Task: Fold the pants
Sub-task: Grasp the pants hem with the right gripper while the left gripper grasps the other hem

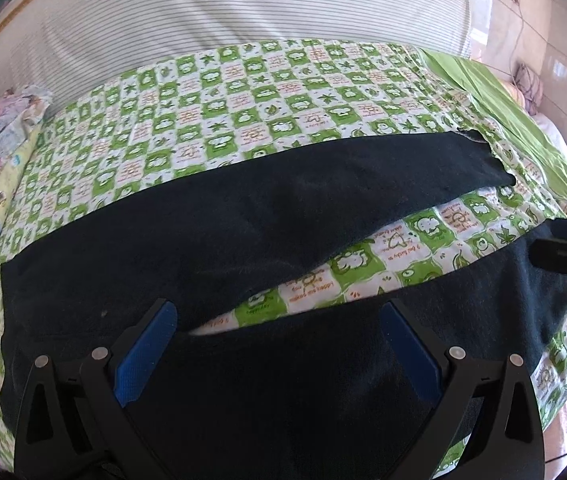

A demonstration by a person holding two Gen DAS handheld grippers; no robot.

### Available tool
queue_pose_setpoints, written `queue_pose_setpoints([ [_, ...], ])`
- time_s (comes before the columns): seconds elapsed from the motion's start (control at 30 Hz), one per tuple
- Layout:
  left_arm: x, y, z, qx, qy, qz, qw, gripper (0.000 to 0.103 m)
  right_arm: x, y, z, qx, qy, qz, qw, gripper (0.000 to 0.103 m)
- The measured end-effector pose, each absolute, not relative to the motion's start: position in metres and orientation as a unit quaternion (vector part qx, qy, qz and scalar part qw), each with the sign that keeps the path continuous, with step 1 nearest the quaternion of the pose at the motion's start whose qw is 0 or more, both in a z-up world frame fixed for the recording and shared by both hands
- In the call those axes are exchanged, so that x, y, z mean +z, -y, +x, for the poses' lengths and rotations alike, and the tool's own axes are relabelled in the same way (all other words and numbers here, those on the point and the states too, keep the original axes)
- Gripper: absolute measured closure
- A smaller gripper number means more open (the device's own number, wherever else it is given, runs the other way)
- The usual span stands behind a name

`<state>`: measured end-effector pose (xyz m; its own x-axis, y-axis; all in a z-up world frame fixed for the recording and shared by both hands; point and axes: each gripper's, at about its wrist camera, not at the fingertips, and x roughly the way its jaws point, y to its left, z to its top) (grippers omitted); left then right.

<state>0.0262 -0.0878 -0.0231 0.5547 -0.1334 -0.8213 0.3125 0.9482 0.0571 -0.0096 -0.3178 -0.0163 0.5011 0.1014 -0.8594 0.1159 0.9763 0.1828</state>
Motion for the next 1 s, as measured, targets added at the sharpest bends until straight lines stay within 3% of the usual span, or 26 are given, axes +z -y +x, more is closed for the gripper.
queue_pose_setpoints([
  [0.2, -0.013, 0.103, 0.080, -0.204, -0.459, 0.126, 0.855, 0.003, -0.008, 0.352, 0.024, -0.014, -0.490, 0.114, 0.864, 0.000],
  [0.43, -0.019, 0.144, 0.161, -0.286, -0.478, 0.184, 0.810, 0.012, -0.014, 0.412, 0.088, -0.027, -0.507, 0.144, 0.850, 0.003],
  [0.6, -0.040, 0.163, 0.206, -0.325, -0.502, 0.205, 0.775, 0.024, -0.035, 0.443, 0.123, -0.026, -0.536, 0.177, 0.825, 0.028],
  [0.83, -0.075, 0.167, 0.251, -0.357, -0.558, 0.181, 0.727, 0.032, -0.056, 0.458, 0.152, -0.012, -0.565, 0.177, 0.806, 0.033],
  [0.87, -0.076, 0.166, 0.254, -0.364, -0.562, 0.170, 0.723, 0.035, -0.056, 0.458, 0.155, -0.008, -0.566, 0.174, 0.806, 0.036],
  [0.9, -0.075, 0.166, 0.255, -0.371, -0.566, 0.162, 0.718, 0.047, -0.056, 0.457, 0.157, -0.005, -0.568, 0.168, 0.806, 0.045],
  [0.93, -0.073, 0.165, 0.254, -0.382, -0.569, 0.154, 0.712, 0.067, -0.055, 0.455, 0.158, -0.001, -0.571, 0.160, 0.805, 0.051],
  [0.97, -0.071, 0.165, 0.252, -0.389, -0.570, 0.147, 0.708, 0.077, -0.054, 0.454, 0.159, 0.003, -0.572, 0.157, 0.805, 0.067],
  [1.0, -0.068, 0.165, 0.248, -0.393, -0.572, 0.145, 0.705, 0.096, -0.054, 0.453, 0.160, 0.012, -0.573, 0.160, 0.804, 0.090],
])
